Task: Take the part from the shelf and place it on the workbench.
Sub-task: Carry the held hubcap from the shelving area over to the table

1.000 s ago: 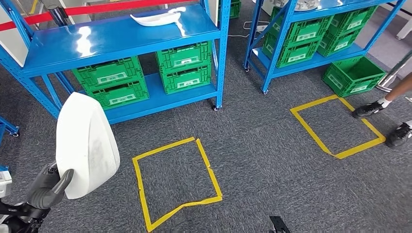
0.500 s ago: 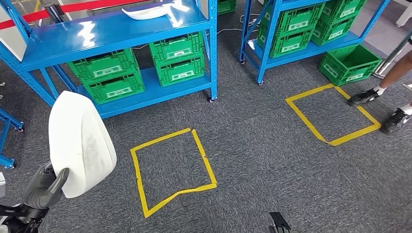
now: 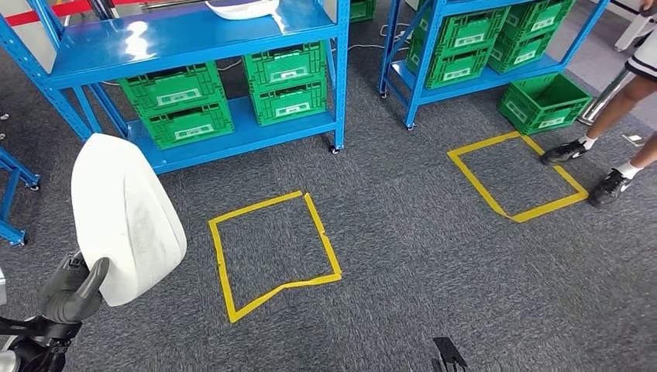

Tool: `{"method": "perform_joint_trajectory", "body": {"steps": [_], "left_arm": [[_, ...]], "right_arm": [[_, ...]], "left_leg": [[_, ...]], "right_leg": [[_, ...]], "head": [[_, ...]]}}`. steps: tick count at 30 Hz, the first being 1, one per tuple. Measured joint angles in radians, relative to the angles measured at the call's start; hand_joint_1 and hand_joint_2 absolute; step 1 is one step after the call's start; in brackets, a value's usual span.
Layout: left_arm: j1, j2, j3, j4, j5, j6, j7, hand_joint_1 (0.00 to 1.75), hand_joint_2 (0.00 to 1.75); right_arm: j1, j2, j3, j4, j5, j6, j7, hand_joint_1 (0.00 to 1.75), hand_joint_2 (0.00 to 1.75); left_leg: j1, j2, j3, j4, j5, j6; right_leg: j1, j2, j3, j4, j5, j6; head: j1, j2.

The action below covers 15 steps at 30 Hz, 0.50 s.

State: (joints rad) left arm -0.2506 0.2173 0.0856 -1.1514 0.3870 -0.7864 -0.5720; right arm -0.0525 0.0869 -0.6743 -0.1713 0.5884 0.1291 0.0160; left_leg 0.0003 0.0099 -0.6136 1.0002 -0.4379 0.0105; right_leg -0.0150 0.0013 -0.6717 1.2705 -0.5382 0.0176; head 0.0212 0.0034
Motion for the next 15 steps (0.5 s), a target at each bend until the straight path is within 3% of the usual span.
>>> {"method": "perform_joint_trajectory", "body": {"steps": [1,3,4,6,8,10,12,13,14,15], "left_arm": [[0.004,-0.001,0.004,-0.006,0.001,0.000,0.002,1.75,1.75],[0.009,-0.002,0.013,-0.021,0.005,0.001,0.005,1.75,1.75],[0.011,-0.002,0.018,-0.028,0.007,0.002,0.006,1.75,1.75],[0.015,-0.001,0.029,-0.040,0.011,0.003,0.007,1.75,1.75],[0.023,0.002,0.042,-0.051,0.011,0.005,0.008,1.75,1.75],[0.030,0.009,0.057,-0.061,0.011,0.007,0.009,1.75,1.75],[0.040,0.015,0.073,-0.069,0.013,0.008,0.010,1.75,1.75],[0.047,0.016,0.080,-0.071,0.015,0.008,0.010,1.75,1.75],[0.054,0.017,0.086,-0.073,0.017,0.008,0.010,1.75,1.75],[0.059,0.018,0.091,-0.075,0.020,0.008,0.010,1.75,1.75]], "right_arm": [[-0.001,0.000,-0.001,0.000,0.002,0.002,0.001,0.00,0.00],[-0.002,0.000,-0.001,0.000,0.008,0.005,0.001,0.00,0.00],[-0.003,0.000,-0.001,0.000,0.012,0.006,0.001,0.00,0.00],[-0.001,0.000,-0.001,0.000,0.018,0.014,0.000,0.00,0.00],[-0.001,0.000,-0.001,0.000,0.021,0.024,-0.002,0.00,0.00],[-0.001,0.000,-0.001,0.000,0.021,0.028,-0.003,0.00,0.00],[0.001,0.000,-0.001,0.000,0.021,0.028,-0.002,0.00,0.00],[0.002,0.000,-0.001,0.000,0.021,0.028,-0.001,0.00,0.00],[0.002,0.000,-0.001,0.000,0.021,0.028,0.000,0.00,0.00],[0.002,0.000,-0.001,0.000,0.022,0.029,0.001,0.00,0.00]], "left_leg": [[0.001,0.000,-0.019,0.010,0.007,-0.004],[0.000,0.000,-0.045,0.030,0.016,-0.015],[-0.001,0.000,-0.050,0.034,0.021,-0.021],[-0.001,-0.002,-0.052,0.032,0.034,-0.034],[0.002,-0.006,-0.064,0.050,0.014,-0.046],[0.005,-0.008,-0.096,0.140,-0.066,-0.057],[0.007,-0.008,-0.128,0.263,-0.135,-0.065],[0.007,-0.008,-0.130,0.298,-0.142,-0.065],[0.007,-0.007,-0.111,0.292,-0.130,-0.064],[0.006,-0.004,-0.071,0.247,-0.108,-0.060]], "right_leg": [[-0.001,0.000,0.051,-0.059,0.012,0.001],[0.000,0.002,0.144,-0.191,-0.012,-0.007],[0.003,0.003,0.166,-0.228,-0.030,-0.014],[0.005,0.000,0.167,-0.243,-0.031,-0.032],[0.003,-0.009,0.157,-0.246,-0.016,-0.050],[0.001,-0.020,0.142,-0.247,0.001,-0.062],[0.003,-0.031,0.124,-0.247,0.014,-0.064],[0.004,-0.037,0.116,-0.246,0.019,-0.064],[0.005,-0.045,0.109,-0.245,0.024,-0.064],[0.006,-0.054,0.105,-0.245,0.027,-0.063]], "head": [[0.001,0.000],[0.004,0.000],[0.004,0.000],[0.004,0.000],[0.001,0.000],[-0.006,0.000],[-0.009,0.000],[-0.009,0.000],[-0.010,0.000],[-0.010,0.000]]}}
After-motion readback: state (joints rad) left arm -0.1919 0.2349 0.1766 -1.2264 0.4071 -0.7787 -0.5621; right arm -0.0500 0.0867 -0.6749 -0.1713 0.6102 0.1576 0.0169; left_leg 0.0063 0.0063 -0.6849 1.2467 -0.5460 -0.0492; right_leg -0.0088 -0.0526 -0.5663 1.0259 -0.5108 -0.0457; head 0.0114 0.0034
